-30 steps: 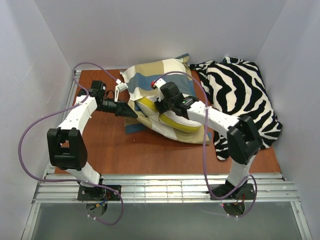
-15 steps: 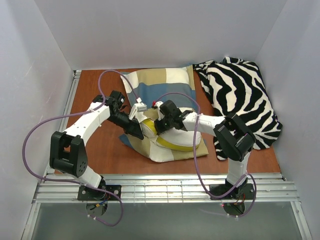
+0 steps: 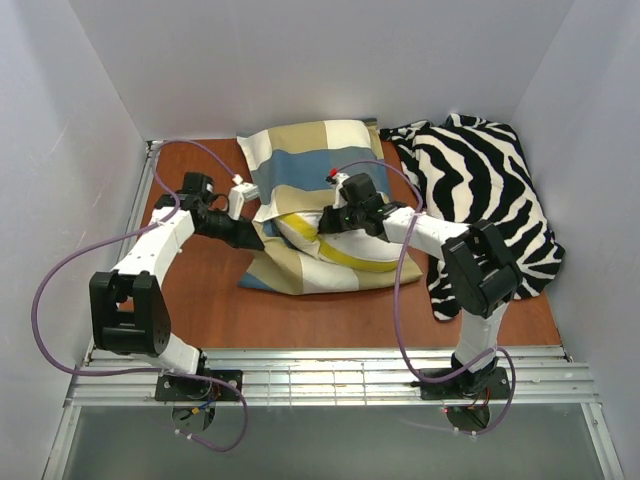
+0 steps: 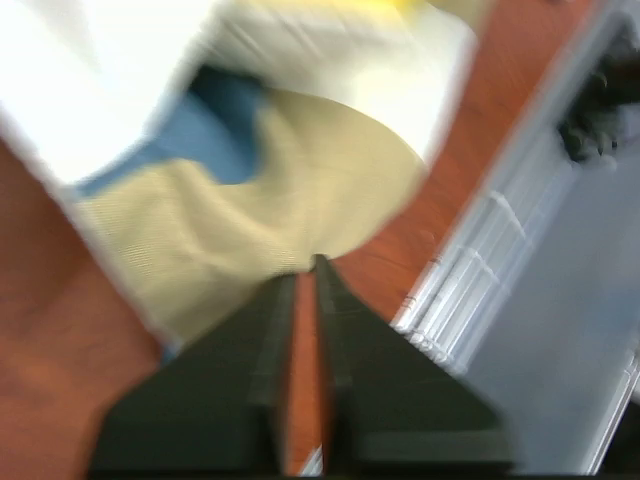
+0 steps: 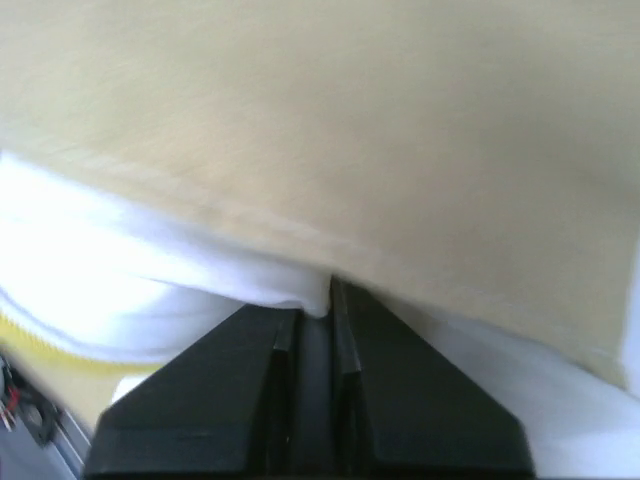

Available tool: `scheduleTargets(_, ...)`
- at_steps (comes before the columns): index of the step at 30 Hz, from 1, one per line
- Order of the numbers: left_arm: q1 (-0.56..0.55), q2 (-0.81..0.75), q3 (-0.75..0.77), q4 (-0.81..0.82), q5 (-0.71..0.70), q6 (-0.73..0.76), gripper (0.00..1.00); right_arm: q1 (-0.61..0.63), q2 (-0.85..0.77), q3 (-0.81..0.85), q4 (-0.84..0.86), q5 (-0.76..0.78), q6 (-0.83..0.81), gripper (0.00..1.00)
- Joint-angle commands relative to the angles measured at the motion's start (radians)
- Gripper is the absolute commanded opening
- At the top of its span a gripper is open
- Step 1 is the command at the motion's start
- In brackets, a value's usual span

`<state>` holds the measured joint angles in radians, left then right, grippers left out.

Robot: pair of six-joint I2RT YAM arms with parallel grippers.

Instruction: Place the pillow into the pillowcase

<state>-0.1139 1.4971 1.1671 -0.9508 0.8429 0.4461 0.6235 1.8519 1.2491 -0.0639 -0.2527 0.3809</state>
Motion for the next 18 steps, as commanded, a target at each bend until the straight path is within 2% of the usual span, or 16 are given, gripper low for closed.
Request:
scheduleTargets(1,0.101,0.038,-0.014,0.228,-0.144,-0.193,0.12,0.035,0.04,0.042,0.087,-0.127,-0.022,0.11)
scheduleTargets(3,0.112,0.054,0.011,0.228,-0.14,-0.146,0.32,0.016,0.02,0.064,0.078,-0.236,-0.034,0.25)
scheduleTargets(5,0.112,0.045,0.032,0.184,-0.076,-0.091,0.44,-0.042,-0.04,0.088,-0.003,-0.33,-0.04,0.41)
scheduleTargets(6,0.112,0.02,0.061,0.143,-0.05,-0.028,0.54,-0.092,-0.104,0.085,-0.028,-0.362,-0.056,0.53)
scheduleTargets(9,0.112,-0.032,0.089,0.144,-0.034,0.011,0.66,-0.218,-0.265,0.011,-0.12,-0.491,-0.063,0.69)
scheduleTargets(10,0.106,-0.064,0.095,0.145,-0.044,0.028,0.68,-0.253,-0.311,-0.064,-0.135,-0.513,-0.065,0.7)
scheduleTargets(11,0.042,-0.083,0.094,0.155,-0.11,0.038,0.74,-0.289,-0.357,-0.106,-0.149,-0.519,-0.068,0.71)
scheduleTargets(13,-0.057,-0.136,0.053,0.236,-0.2,0.04,0.75,-0.393,-0.48,-0.199,-0.178,-0.516,-0.088,0.73)
scheduleTargets(14,-0.154,-0.146,0.037,0.274,-0.253,0.03,0.77,-0.422,-0.509,-0.277,-0.192,-0.513,-0.106,0.73)
scheduleTargets(15,-0.199,-0.149,0.022,0.337,-0.267,0.014,0.79,-0.457,-0.552,-0.313,-0.247,-0.472,-0.129,0.72)
scheduleTargets(16,-0.246,-0.141,0.011,0.366,-0.286,-0.001,0.89,-0.464,-0.565,-0.333,-0.285,-0.417,-0.211,0.7)
scheduleTargets(17,-0.354,-0.106,0.008,0.389,-0.319,-0.001,0.89,-0.469,-0.569,-0.361,-0.312,-0.352,-0.252,0.7)
scheduleTargets(18,-0.415,-0.085,0.006,0.456,-0.406,0.0,0.89,-0.469,-0.571,-0.367,-0.332,-0.302,-0.288,0.7)
